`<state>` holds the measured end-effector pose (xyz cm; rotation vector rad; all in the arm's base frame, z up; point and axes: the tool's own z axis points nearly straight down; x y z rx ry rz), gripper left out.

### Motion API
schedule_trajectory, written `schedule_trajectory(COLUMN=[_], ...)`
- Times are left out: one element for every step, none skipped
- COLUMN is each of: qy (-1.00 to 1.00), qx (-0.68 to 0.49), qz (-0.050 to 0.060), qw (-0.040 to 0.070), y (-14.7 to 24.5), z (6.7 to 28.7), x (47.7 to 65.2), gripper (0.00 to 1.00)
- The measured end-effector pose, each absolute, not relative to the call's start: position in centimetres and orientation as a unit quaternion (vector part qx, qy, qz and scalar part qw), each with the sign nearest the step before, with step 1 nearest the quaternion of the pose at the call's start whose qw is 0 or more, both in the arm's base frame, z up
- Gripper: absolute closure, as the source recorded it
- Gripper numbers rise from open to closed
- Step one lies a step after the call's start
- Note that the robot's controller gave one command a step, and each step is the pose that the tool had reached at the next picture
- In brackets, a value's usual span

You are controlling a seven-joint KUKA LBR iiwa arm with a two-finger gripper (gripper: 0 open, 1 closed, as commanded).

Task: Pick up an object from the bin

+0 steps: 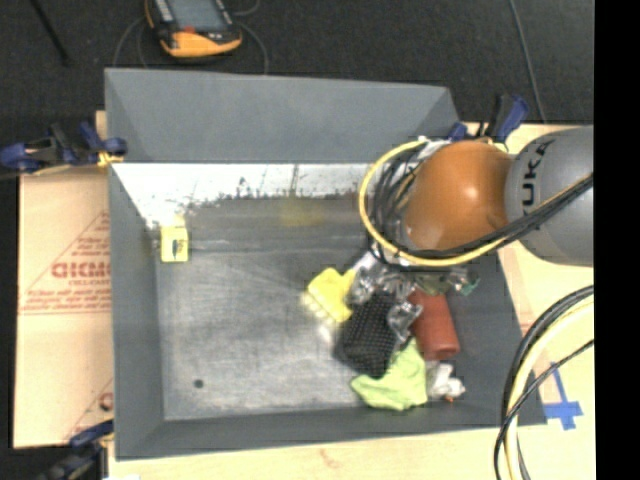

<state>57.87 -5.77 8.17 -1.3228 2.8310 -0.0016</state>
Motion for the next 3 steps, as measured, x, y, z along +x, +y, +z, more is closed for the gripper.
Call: schedule_trajectory(qy=[0.906,0.906,0.906], qx=[-0.423,-0.423,-0.422], qz=[0.0,0.0,0.002], qw=[0.005,0.002,-0.001], y=[-5.8,-5.9,-5.9], z=[9.0,10.2,11.7], x=[57.7,57.7,57.5], gripper=[1.0,1.0,1.0])
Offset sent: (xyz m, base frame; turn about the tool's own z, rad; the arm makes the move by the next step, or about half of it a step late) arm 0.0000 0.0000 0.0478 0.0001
